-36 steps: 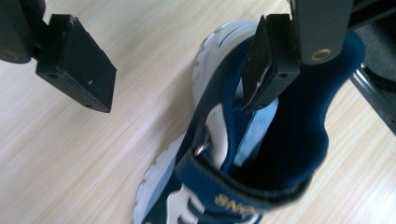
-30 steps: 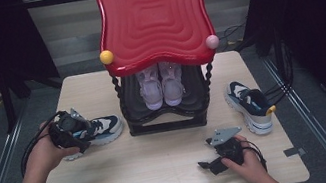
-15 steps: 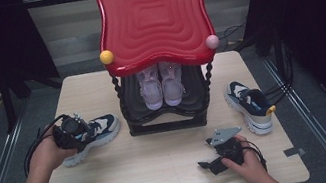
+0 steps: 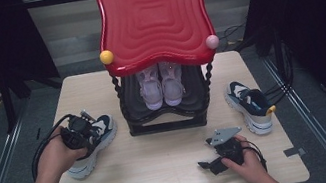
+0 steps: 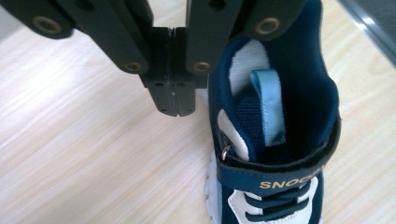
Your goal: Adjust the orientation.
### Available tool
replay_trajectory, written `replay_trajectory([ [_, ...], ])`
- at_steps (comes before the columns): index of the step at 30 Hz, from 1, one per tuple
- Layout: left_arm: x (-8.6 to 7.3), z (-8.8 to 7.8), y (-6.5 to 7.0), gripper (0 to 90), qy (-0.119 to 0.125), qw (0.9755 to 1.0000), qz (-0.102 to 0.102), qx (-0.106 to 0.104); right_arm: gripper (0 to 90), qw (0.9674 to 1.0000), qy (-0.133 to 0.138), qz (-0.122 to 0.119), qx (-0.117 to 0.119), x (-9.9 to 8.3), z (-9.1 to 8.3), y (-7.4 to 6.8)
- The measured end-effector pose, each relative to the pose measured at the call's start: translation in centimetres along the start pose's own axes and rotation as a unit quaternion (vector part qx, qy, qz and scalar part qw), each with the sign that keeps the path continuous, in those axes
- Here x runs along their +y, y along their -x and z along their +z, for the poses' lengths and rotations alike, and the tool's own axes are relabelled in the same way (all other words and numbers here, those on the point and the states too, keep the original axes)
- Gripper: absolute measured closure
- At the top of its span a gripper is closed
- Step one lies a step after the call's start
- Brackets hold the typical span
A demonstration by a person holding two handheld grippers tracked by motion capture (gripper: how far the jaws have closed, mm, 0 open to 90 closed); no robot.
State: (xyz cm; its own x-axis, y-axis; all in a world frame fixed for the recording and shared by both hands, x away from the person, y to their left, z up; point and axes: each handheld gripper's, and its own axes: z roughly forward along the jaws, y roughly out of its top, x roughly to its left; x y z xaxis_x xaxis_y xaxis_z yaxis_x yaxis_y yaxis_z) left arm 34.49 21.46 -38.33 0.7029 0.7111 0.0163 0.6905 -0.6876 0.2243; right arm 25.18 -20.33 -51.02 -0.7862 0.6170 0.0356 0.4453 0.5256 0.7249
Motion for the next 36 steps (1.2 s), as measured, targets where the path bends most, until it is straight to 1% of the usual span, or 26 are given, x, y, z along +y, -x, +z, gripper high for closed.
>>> replay_trajectory([
  [2,-0.2,0.3,-0.2,76.1,0.005,0.9996,0.025,0.015,12.8,1.0000,0.000,0.000,0.000,0.0,0.0,0.0],
  [3,-0.3,0.5,-0.5,69.1,0.006,0.9994,0.026,0.022,12.8,1.0000,0.000,0.000,0.000,0.0,0.0,0.0],
  [4,-0.5,0.5,-0.8,67.4,0.006,0.9997,0.022,0.009,12.8,1.0000,0.000,0.000,0.000,0.0,0.0,0.0],
  [5,-0.6,0.6,-1.0,64.5,0.016,0.9998,0.011,-0.004,12.8,1.0000,0.000,0.000,0.000,0.0,0.0,0.0],
  [7,-0.9,0.3,-1.3,58.4,0.018,0.9997,0.012,-0.012,12.8,1.0000,0.000,0.000,0.000,0.0,0.0,0.0],
  [8,-1.0,0.1,-1.5,54.3,0.020,0.9995,0.025,0.006,12.8,1.0000,0.000,0.000,0.000,0.0,0.0,0.0],
  [9,-1.0,-0.1,-1.6,46.2,0.016,0.9993,0.031,0.015,12.8,1.0000,0.000,0.000,0.000,0.0,0.0,0.0],
  [11,-1.4,-0.4,-1.9,45.3,0.019,0.9989,0.040,0.016,12.8,1.0000,0.000,0.000,0.000,0.0,0.0,0.0],
  [12,-1.6,-0.4,-2.2,43.1,0.016,0.9989,0.043,0.013,12.8,1.0000,0.000,0.000,0.000,0.0,0.0,0.0],
  [13,-1.8,-0.2,-2.3,41.4,0.006,0.9991,0.039,0.012,12.8,1.0000,0.000,0.000,0.000,0.0,0.0,0.0],
  [15,-2.2,0.5,-2.6,41.4,-0.020,0.9987,0.039,0.024,12.8,1.0000,0.000,0.000,0.000,0.0,0.0,0.0],
  [16,-2.4,0.8,-2.7,41.5,-0.028,0.9985,0.041,0.023,12.8,1.0000,0.000,0.000,0.000,0.0,0.0,0.0],
  [17,-2.6,1.1,-2.7,42.5,-0.026,0.9986,0.042,0.019,12.8,1.0000,0.000,0.000,0.000,0.0,0.0,0.0],
  [18,-2.7,1.3,-2.6,45.6,-0.027,0.9989,0.036,0.012,12.8,1.0000,0.000,0.000,0.000,0.0,0.0,0.0],
  [20,-2.8,1.5,-2.5,54.8,-0.035,0.9990,0.027,0.001,12.8,1.0000,0.000,0.000,0.000,0.0,0.0,0.0],
  [21,-2.8,1.7,-2.4,56.2,-0.039,0.9989,0.025,-0.002,12.8,1.0000,0.000,0.000,0.000,0.0,0.0,0.0],
  [22,-2.8,1.8,-2.2,56.2,-0.042,0.9986,0.030,-0.014,12.8,1.0000,0.000,0.000,0.000,0.0,0.0,0.0],
  [24,-2.6,1.8,-1.6,56.2,-0.034,0.9984,0.040,-0.020,12.8,1.0000,0.000,-0.002,0.000,0.0,0.0,0.0],
  [25,-2.5,1.8,-1.4,56.3,-0.032,0.9985,0.040,-0.020,12.8,1.0000,0.000,-0.002,0.000,0.0,0.0,0.0],
  [26,-2.3,1.8,-1.1,56.7,-0.036,0.9981,0.048,-0.015,12.7,1.0000,-0.001,-0.002,0.000,0.0,0.0,0.0],
  [30,-1.9,1.9,-0.8,59.3,-0.044,0.9979,0.044,-0.016,12.8,1.0000,-0.001,-0.001,0.000,0.0,0.0,0.0],
  [32,-1.8,1.9,-0.8,62.2,-0.052,0.9971,0.054,-0.013,12.8,1.0000,0.000,-0.001,0.000,0.0,0.0,0.0],
  [33,-1.8,1.9,-0.7,65.3,-0.053,0.9973,0.050,-0.013,12.7,1.0000,-0.001,-0.002,0.000,0.0,0.0,0.0],
  [34,-1.8,1.9,-0.8,67.9,-0.057,0.9969,0.051,-0.018,12.8,1.0000,-0.001,-0.002,0.000,0.0,0.0,0.0],
  [35,-1.9,1.8,-0.7,71.4,-0.052,0.9973,0.047,-0.019,12.8,1.0000,-0.001,-0.002,0.000,0.0,0.0,0.0],
  [36,-1.9,1.8,-0.6,74.6,-0.049,0.9972,0.050,-0.028,12.8,1.0000,0.000,-0.002,0.000,0.0,0.0,0.0],
])
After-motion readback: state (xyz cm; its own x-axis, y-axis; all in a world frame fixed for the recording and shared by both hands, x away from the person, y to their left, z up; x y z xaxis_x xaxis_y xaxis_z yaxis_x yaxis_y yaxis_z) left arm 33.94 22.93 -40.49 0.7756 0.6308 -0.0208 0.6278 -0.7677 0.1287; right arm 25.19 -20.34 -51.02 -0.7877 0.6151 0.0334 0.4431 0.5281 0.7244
